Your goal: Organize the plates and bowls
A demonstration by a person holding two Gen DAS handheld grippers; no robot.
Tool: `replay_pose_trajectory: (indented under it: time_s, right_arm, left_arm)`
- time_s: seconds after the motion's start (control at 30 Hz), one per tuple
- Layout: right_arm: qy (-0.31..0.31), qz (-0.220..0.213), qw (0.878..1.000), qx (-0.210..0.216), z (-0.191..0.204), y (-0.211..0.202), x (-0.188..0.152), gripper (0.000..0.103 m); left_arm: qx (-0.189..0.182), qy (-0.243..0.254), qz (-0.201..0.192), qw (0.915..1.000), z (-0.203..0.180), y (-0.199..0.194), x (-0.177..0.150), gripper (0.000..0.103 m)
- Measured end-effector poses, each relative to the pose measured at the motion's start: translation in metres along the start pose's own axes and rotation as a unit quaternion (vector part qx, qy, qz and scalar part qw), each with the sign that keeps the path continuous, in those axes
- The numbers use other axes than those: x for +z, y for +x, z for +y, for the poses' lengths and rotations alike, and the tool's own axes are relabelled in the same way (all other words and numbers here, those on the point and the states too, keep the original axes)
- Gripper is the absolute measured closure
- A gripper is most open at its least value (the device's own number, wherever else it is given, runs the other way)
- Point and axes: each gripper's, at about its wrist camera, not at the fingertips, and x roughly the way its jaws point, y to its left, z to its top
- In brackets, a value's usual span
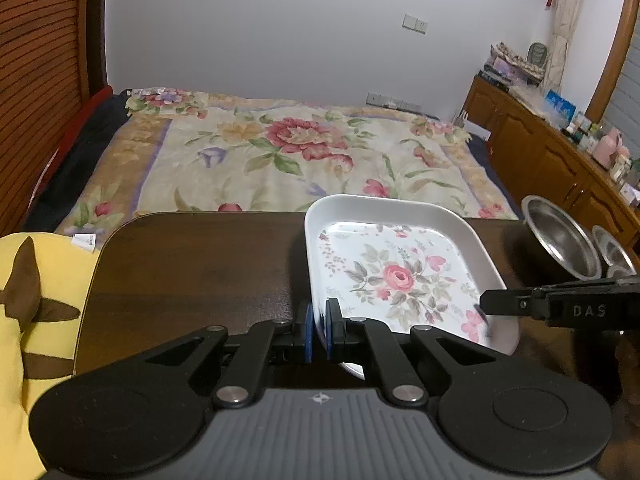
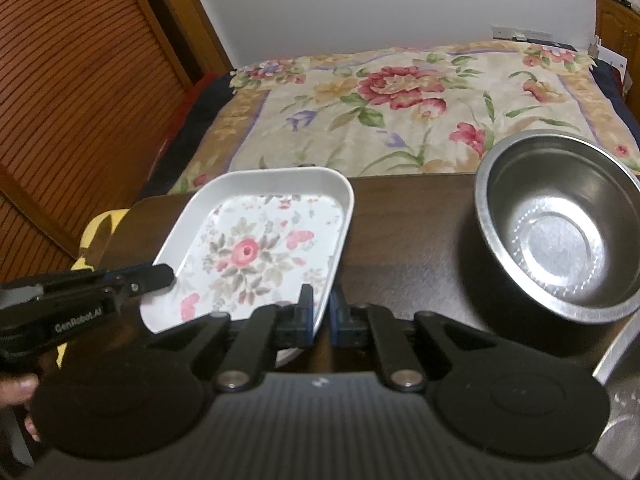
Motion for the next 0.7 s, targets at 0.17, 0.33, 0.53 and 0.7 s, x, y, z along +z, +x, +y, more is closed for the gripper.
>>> replay_pose_trajectory:
  time_s: [0.17, 0.33, 0.53, 0.7]
  right_arm:
    - [0.0, -0.01, 1.0, 0.006, -0.001, -0.015, -0.006, 0.094]
    - [0.002, -0.021, 1.0, 0.018, -0.005, -0.036, -0.018, 0.094]
    - [0.006, -0.031, 0.999, 0.025, -0.006, -0.06, -0.033, 0.094]
    - [0.004, -0.045, 0.999, 0.029, -0.005, -0.083, -0.046, 0.094]
  left_arm:
    - [-0.002, 0.006, -0.012, 0.9999, -0.009, -0.02, -0.003, 0.096]
    - [-0.016, 0.007, -0.034, 0.9993, -0.021, -0.05, -0.013, 0.095]
    - [-0.018, 0.017, -0.046, 0.9986, -0.038, -0.078, -0.028, 0.095]
    - [-0.019, 0.024, -0.06, 0.9977, -0.053, -0.102, -0.039, 0.094]
